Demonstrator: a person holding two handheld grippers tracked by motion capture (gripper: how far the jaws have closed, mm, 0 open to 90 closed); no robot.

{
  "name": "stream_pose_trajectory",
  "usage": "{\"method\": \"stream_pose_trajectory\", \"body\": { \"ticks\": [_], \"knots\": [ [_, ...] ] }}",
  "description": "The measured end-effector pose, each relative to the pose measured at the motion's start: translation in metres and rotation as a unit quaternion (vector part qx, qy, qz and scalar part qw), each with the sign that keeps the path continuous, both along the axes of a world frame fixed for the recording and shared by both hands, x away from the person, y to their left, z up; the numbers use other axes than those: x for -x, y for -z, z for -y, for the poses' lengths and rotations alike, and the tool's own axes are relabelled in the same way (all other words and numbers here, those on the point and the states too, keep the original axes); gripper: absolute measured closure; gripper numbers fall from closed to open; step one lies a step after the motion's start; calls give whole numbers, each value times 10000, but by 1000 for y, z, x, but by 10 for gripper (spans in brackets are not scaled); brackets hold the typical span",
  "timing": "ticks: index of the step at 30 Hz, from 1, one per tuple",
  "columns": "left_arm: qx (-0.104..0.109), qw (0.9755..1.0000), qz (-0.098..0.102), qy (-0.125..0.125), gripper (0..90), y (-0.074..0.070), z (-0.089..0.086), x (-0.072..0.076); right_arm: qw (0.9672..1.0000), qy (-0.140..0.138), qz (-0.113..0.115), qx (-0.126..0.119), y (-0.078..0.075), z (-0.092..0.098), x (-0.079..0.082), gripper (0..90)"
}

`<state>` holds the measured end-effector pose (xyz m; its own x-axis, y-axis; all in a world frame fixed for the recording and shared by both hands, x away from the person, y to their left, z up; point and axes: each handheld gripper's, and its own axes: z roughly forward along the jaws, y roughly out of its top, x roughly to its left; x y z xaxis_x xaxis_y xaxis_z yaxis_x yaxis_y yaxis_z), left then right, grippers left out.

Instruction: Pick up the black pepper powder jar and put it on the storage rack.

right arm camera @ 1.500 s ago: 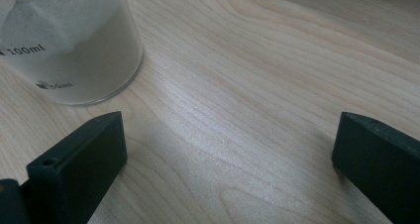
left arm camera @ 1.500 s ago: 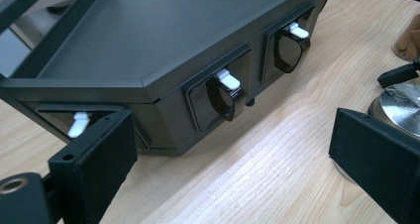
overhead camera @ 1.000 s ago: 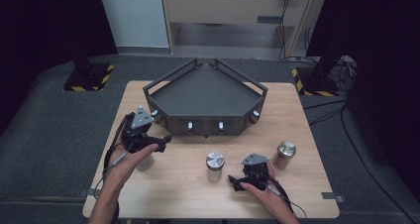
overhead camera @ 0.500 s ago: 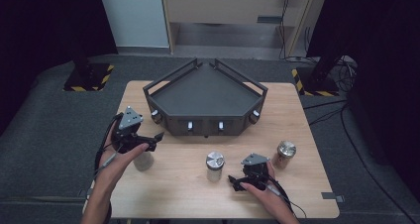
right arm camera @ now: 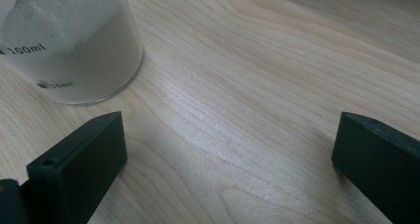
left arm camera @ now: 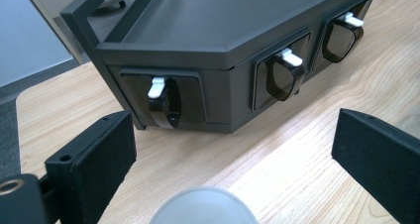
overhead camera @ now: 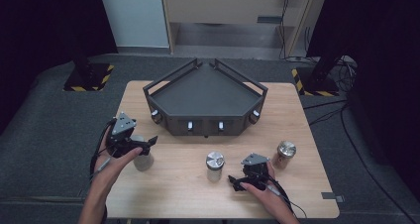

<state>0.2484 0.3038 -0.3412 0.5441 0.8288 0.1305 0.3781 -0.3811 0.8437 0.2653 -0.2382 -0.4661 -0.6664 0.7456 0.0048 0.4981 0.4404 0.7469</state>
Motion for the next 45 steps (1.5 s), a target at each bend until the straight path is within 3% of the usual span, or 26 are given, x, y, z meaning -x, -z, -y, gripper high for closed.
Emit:
{"method": "stream_pose_trajectory", "body": {
  "ticks": [8,20,45],
  "knots": [
    [-14,9999,43,-93,21,12,-7,3,10000,1,1,0,0,0,0,5],
    [142,9996,39,-248,17,29,-22,11,10000,1,-1,0,0,0,0,5],
    [211,9995,-4,-249,16,57,-24,13,10000,1,0,0,0,0,0,5]
  ]
}}
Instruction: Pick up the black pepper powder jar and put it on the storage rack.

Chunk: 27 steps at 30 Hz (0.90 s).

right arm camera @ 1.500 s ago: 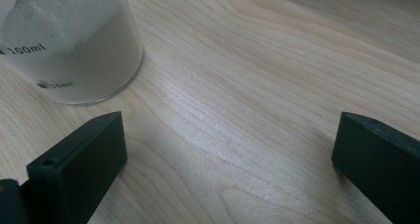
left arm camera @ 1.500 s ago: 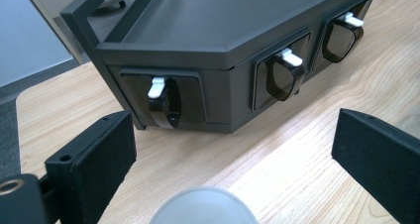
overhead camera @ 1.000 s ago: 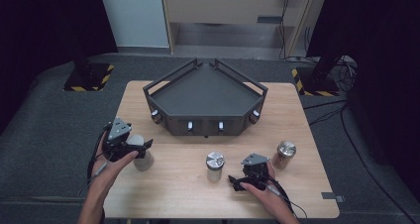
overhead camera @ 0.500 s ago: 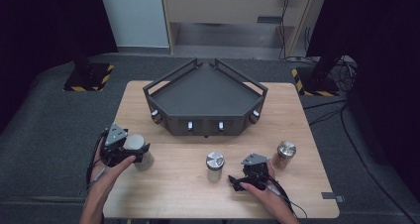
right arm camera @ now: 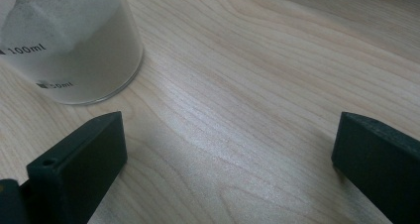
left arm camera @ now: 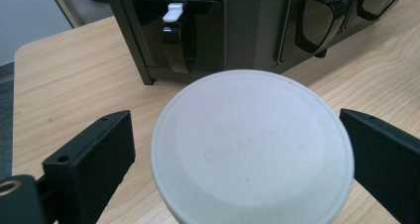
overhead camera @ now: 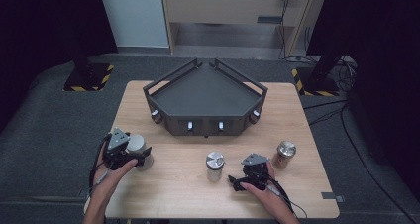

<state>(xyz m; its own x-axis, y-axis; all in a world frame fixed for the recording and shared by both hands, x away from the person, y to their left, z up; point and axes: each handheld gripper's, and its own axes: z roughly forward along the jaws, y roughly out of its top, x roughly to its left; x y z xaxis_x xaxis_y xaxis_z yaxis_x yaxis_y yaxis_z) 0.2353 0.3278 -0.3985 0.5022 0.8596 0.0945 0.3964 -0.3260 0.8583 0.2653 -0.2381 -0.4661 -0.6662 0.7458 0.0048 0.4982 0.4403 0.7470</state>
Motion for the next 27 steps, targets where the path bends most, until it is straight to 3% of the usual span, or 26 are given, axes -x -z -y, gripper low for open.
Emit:
{"method": "stream_pose_trajectory", "body": {
  "ticks": [10,14,17,23,27],
  "knots": [
    [82,10000,-37,0,32,11,-2,-1,10000,0,0,0,0,0,0,5],
    [221,9997,33,-6,87,16,-6,2,10000,1,1,0,0,0,0,5],
    [167,9998,45,-31,140,17,-4,3,10000,0,1,0,0,0,0,5],
    [249,9995,178,-92,308,21,-2,8,10000,-3,5,2,0,0,0,5],
    [230,9995,165,-147,325,20,0,9,10000,0,2,0,0,0,0,5]
  ]
}}
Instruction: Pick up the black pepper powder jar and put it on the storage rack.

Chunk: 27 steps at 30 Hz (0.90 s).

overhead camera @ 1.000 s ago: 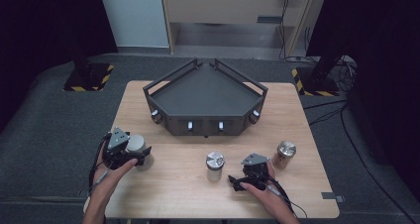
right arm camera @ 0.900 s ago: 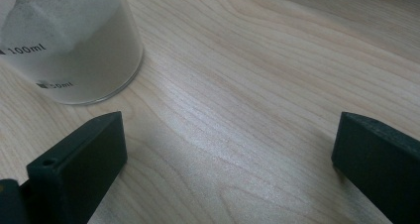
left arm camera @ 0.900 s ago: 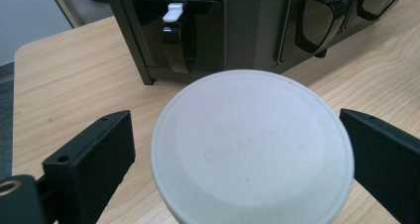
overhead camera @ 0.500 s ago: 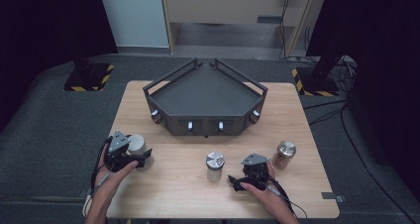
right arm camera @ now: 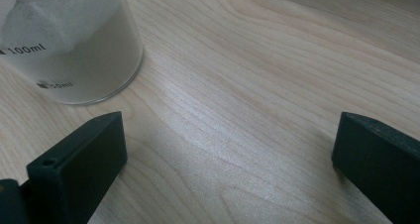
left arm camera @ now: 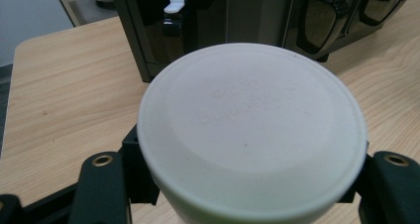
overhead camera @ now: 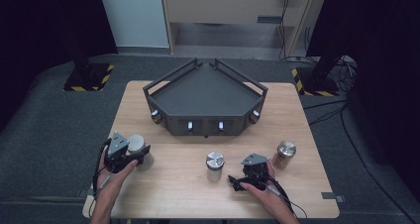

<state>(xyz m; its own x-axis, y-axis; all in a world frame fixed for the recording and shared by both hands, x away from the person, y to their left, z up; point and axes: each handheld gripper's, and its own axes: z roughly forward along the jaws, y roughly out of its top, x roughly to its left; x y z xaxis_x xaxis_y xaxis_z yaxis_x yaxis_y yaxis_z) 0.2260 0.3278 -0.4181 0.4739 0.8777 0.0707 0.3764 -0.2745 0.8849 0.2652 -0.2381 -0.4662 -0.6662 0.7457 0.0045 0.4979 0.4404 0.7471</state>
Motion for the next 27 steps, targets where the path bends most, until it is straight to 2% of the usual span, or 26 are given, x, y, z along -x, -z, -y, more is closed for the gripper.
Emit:
{"method": "stream_pose_trajectory", "body": {
  "ticks": [5,8,12,18,22,27],
  "knots": [
    [63,10000,17,64,327,-1,0,0,10000,4,-6,-3,0,0,0,5],
    [123,9997,58,180,327,-6,-1,0,10000,0,-2,0,0,0,0,5],
    [1,9992,88,387,327,-17,1,-4,10000,1,-2,-1,0,0,0,5],
    [-1,9977,93,667,327,-25,-3,-13,10000,1,0,1,0,0,0,5],
    [106,9964,120,837,327,-27,-7,-17,10000,0,0,1,0,0,0,5],
    [0,9946,107,1034,327,-31,-6,-22,10000,0,-1,1,0,0,0,5]
  ]
}}
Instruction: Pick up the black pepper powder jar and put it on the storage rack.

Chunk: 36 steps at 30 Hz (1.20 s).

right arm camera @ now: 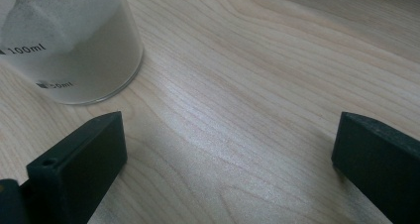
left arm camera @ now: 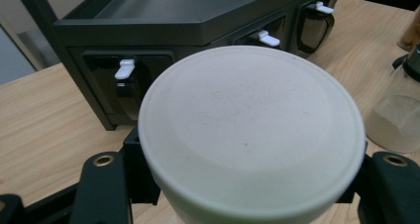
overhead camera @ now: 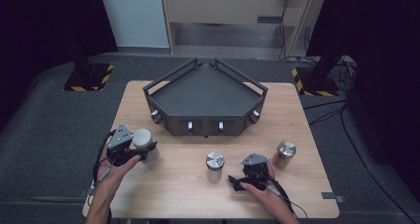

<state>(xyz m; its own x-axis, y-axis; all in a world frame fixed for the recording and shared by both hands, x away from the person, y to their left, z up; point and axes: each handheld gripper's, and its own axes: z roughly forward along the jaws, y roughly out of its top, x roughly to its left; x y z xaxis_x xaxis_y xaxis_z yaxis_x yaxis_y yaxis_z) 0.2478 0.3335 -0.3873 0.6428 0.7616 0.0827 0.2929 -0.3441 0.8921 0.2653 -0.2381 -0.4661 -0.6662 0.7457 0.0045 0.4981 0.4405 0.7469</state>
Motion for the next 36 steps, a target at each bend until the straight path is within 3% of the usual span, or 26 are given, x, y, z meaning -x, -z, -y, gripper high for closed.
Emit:
{"method": "stream_pose_trajectory", "body": {
  "ticks": [13,36],
  "knots": [
    [-42,9994,34,334,327,-6,0,-11,10000,1,0,-1,0,0,0,5],
    [-31,9965,27,835,327,-28,-5,-32,10000,0,6,0,0,0,0,5]
  ]
}}
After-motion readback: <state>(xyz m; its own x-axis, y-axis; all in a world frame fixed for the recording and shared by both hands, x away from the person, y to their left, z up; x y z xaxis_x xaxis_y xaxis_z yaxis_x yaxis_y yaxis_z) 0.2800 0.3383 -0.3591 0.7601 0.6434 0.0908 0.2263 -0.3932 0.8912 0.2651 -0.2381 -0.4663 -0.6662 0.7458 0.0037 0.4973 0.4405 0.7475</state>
